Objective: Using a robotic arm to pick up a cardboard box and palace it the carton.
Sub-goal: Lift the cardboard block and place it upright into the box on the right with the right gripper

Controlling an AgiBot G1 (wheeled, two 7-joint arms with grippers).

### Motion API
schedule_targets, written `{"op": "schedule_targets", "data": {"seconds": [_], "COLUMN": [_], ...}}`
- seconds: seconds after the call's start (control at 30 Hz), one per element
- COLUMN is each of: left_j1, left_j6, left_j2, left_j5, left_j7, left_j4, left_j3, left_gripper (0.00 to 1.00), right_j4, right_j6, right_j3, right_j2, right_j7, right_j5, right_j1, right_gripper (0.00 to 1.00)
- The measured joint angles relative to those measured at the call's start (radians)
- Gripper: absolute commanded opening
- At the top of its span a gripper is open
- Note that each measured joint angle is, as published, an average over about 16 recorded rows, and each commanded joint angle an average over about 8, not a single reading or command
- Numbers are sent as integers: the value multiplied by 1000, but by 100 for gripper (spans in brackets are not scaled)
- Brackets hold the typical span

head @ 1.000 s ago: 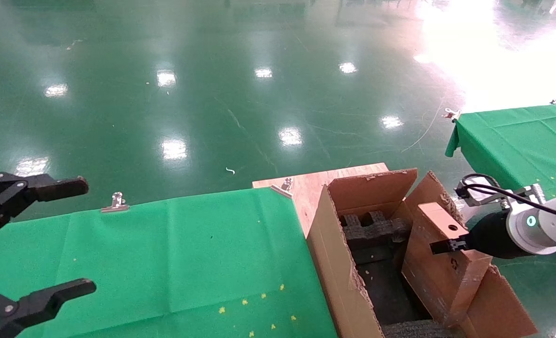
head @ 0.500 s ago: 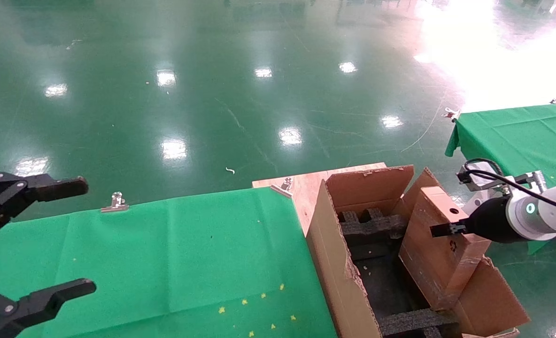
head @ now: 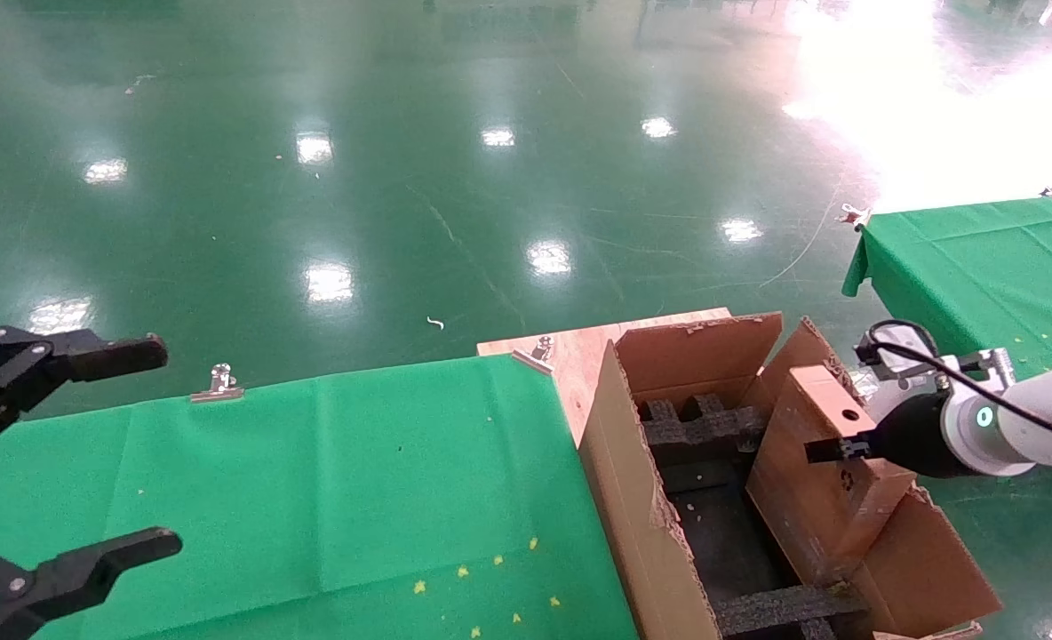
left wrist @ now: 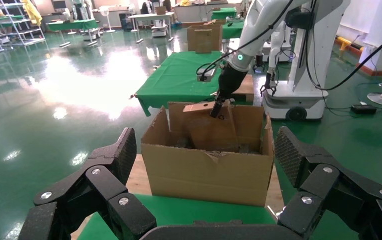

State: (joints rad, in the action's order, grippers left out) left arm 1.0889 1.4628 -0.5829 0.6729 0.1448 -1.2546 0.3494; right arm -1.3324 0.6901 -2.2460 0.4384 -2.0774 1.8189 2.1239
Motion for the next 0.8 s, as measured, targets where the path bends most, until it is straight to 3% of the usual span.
{"op": "schedule_targets", "data": {"seconds": [0.43,0.8], "left_j1": [0,0], "left_j6": [0,0], "left_j2": [0,0], "left_j5": [0,0], "left_j7": [0,0], "left_j4": [0,0], "left_j3": [0,0], "left_gripper": [100,100], "right_j4": [44,140], "right_j6": [-41,-74], "right_j3": [-15,-17], "right_j2": [45,109], "right_j7": [-32,17], "right_j5": [-28,-102], "right_j1": [-89,-174], "right_gripper": [0,0]}}
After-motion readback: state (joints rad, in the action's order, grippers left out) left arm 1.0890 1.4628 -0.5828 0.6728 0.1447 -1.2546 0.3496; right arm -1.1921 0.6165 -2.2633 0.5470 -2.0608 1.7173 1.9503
